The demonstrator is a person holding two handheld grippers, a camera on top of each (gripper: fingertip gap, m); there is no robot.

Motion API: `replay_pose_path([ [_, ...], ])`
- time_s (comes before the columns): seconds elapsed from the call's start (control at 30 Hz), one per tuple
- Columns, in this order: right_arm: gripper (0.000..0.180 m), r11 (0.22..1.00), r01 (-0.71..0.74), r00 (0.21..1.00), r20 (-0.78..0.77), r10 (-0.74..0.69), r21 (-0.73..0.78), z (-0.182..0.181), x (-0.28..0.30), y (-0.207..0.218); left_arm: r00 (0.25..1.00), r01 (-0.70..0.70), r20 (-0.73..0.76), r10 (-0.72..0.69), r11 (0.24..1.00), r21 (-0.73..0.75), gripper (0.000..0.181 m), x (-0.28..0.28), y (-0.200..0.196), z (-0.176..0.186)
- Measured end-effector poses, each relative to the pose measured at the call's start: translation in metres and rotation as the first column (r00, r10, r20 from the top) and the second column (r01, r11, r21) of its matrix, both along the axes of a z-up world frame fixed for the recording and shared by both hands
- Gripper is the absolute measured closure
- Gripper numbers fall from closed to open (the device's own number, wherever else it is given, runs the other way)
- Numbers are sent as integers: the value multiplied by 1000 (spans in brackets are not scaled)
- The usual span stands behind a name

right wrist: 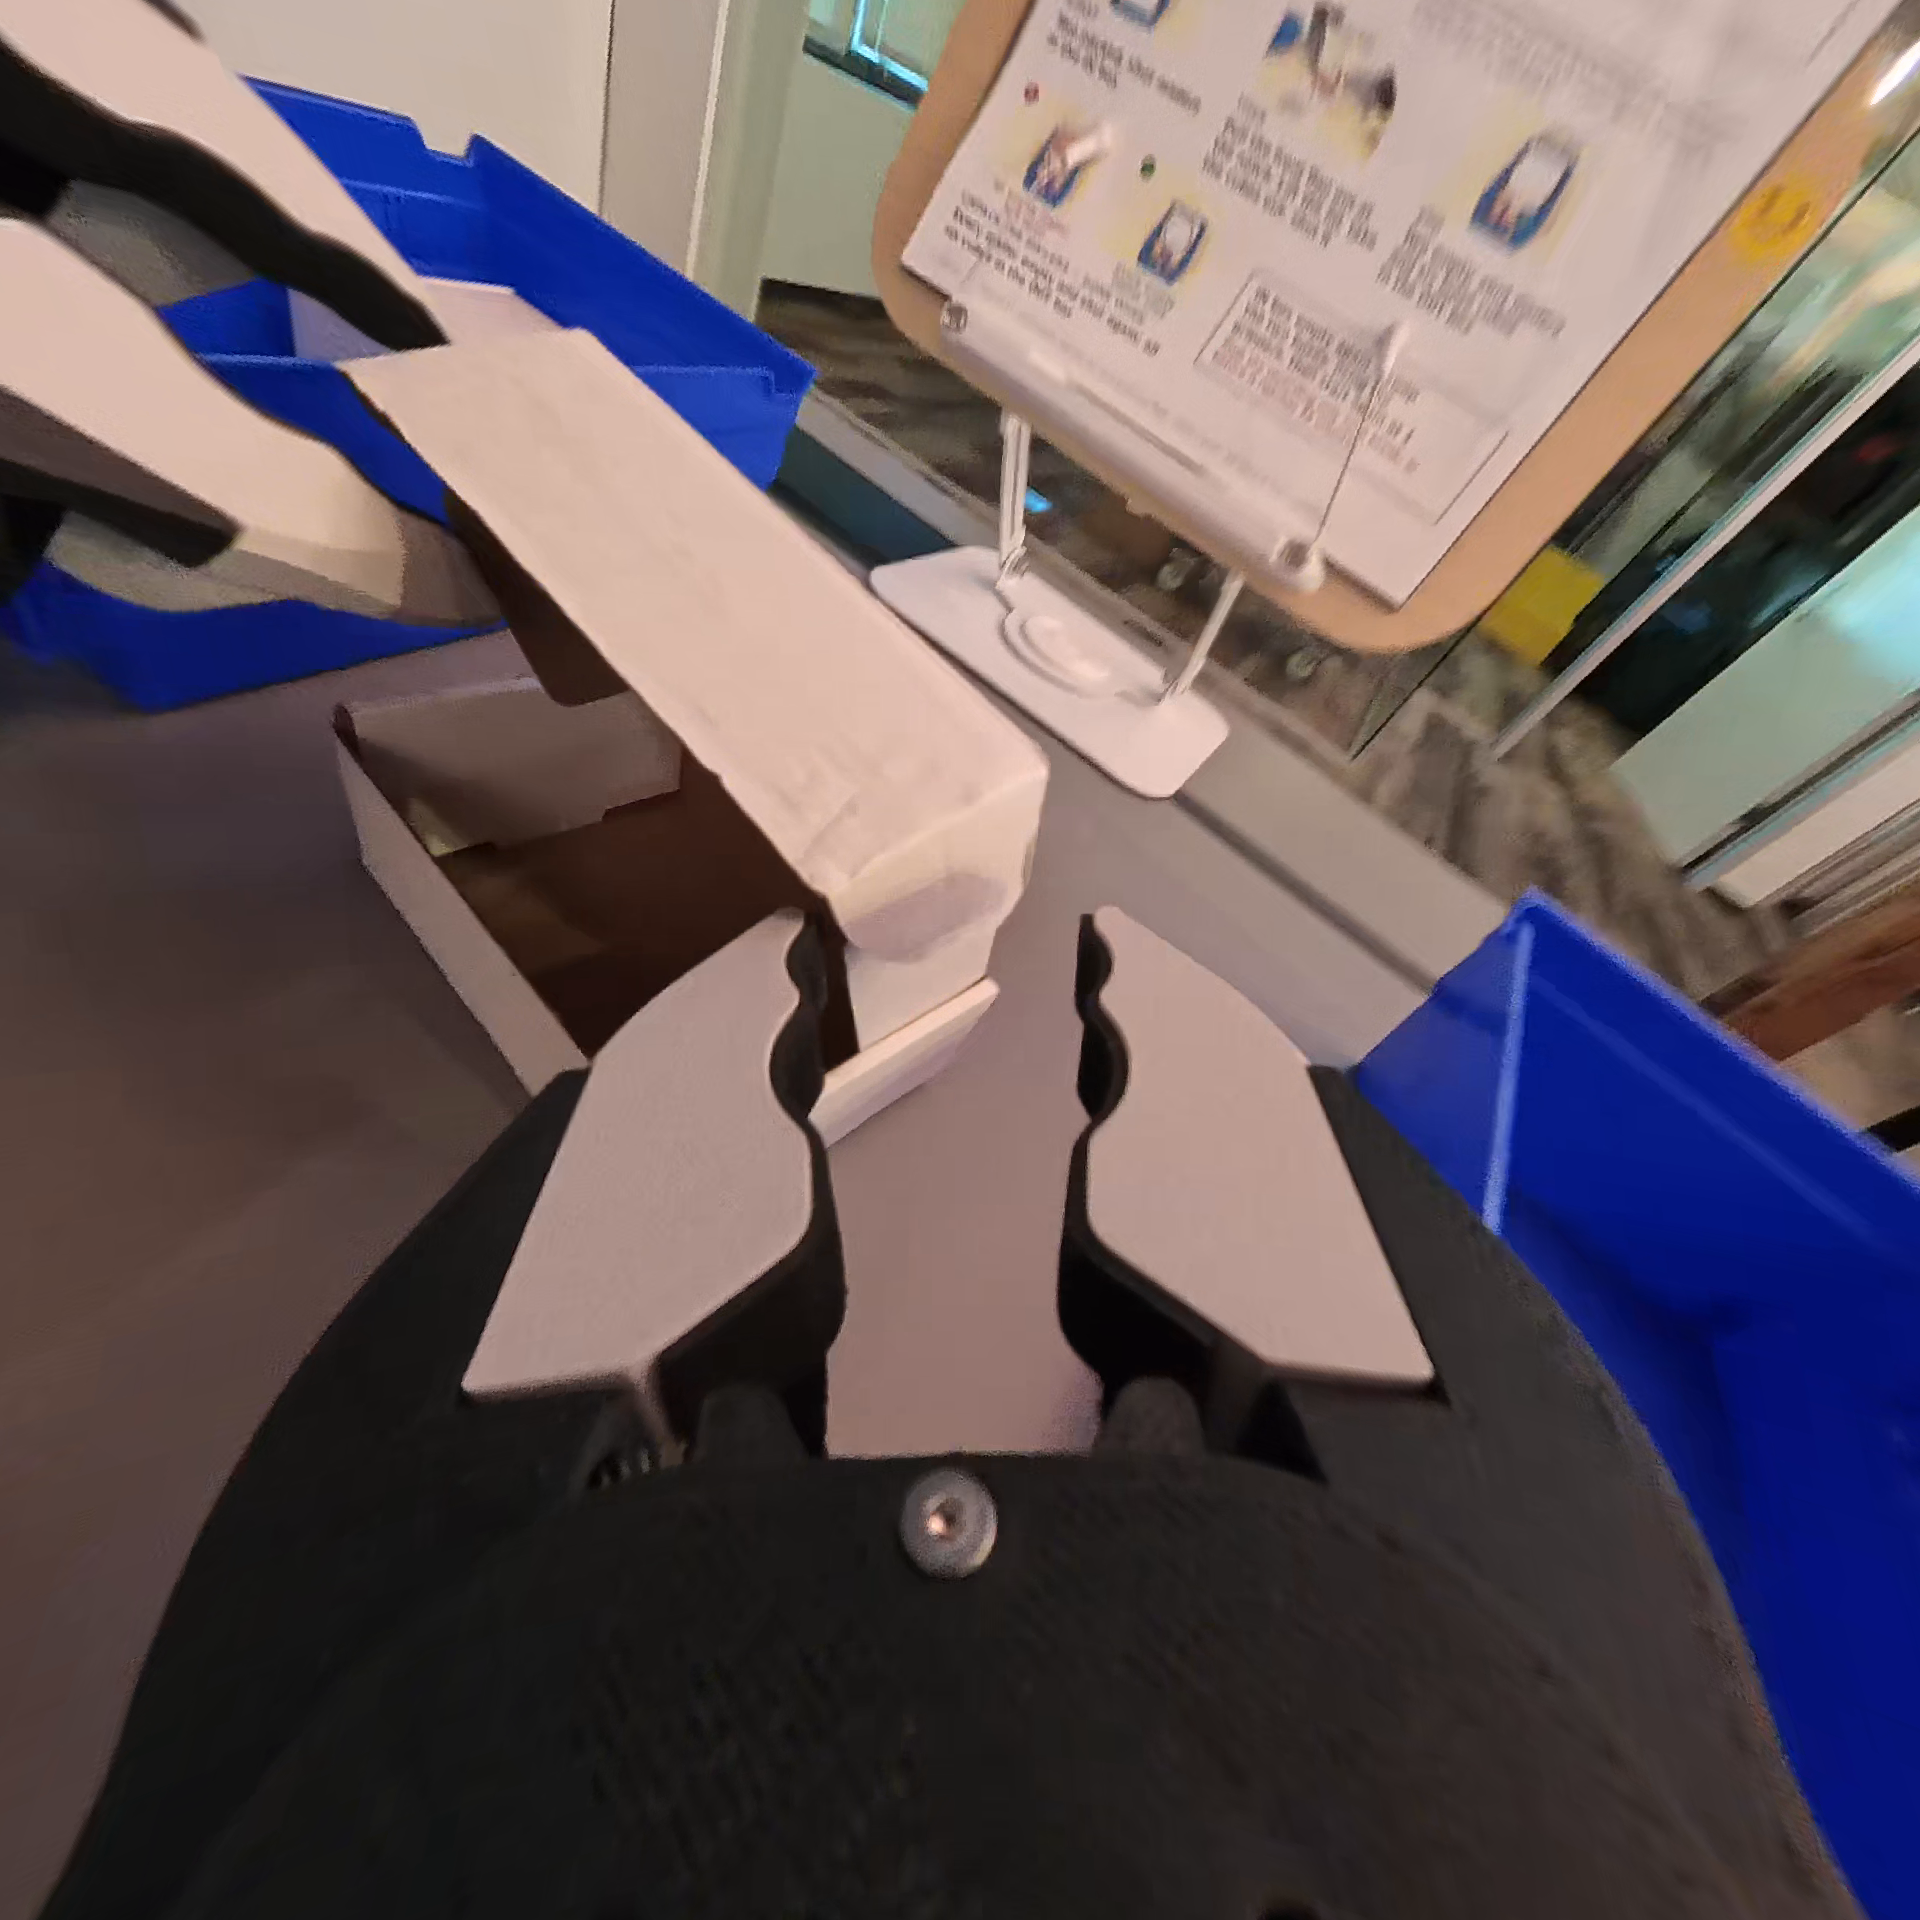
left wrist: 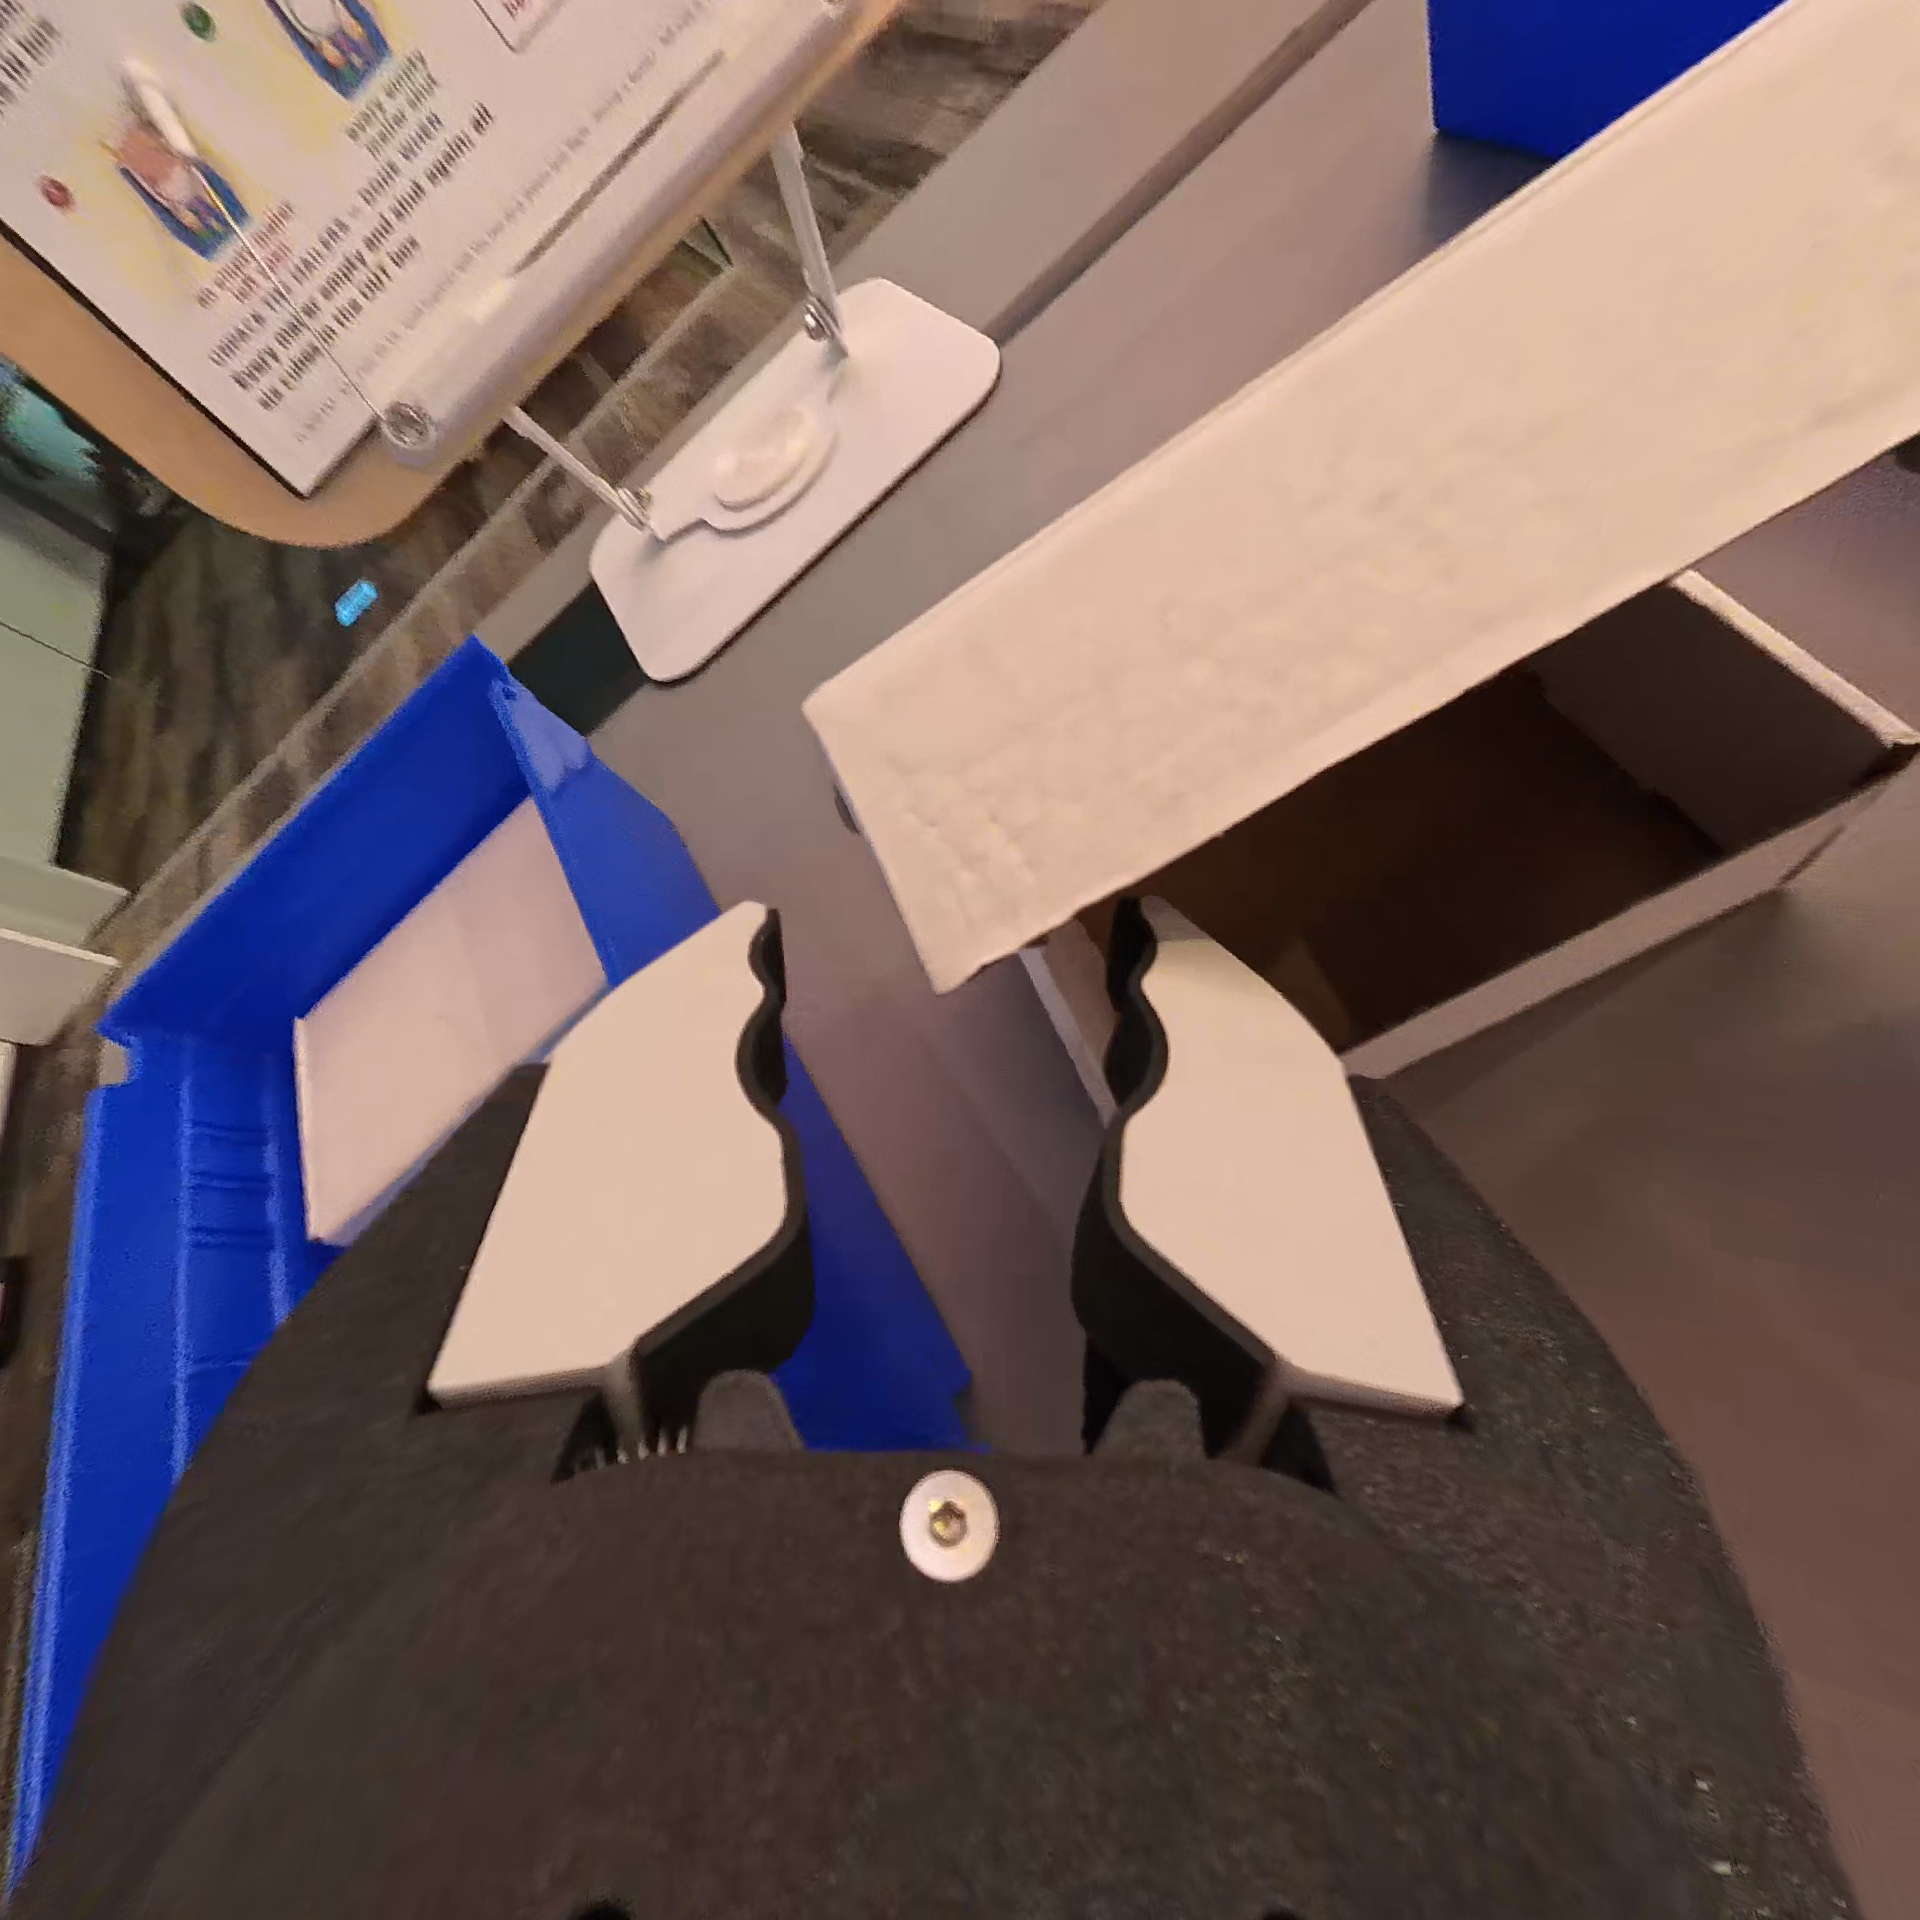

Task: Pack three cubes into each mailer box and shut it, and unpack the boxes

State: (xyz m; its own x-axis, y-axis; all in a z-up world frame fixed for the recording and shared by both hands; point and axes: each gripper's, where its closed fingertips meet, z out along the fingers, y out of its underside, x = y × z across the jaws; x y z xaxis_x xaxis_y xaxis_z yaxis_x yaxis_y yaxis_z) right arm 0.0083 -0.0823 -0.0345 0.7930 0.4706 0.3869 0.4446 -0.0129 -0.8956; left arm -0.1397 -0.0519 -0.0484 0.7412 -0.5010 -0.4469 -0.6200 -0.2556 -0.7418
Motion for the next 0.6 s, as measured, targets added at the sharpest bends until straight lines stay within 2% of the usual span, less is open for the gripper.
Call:
replay_pose_path([
  [0.13,133,995,31,996,78,-38,94,5,-6,0,1000,5,-6,-5,1000,28,129,4,4,-1],
  [0.2,137,996,45,995,88,-53,82,1,-6,3,1000,17,-9,-17,1000,16,133,6,4,-5],
  [0.27,151,999,6,997,72,-9,46,-4,-10,1,999,35,-6,-35,999,23,147,8,4,-5],
  [0.37,160,999,-2,999,53,1,34,-3,-10,-2,999,51,13,-51,999,17,150,9,-1,-3],
  [0.53,162,1000,-14,1000,-20,14,-25,-4,-5,-13,994,106,32,-105,994,-40,164,14,-17,-5],
  [0.6,162,997,-27,998,-54,23,-74,-9,-5,-17,991,126,45,-123,989,-73,164,15,-24,-10],
])
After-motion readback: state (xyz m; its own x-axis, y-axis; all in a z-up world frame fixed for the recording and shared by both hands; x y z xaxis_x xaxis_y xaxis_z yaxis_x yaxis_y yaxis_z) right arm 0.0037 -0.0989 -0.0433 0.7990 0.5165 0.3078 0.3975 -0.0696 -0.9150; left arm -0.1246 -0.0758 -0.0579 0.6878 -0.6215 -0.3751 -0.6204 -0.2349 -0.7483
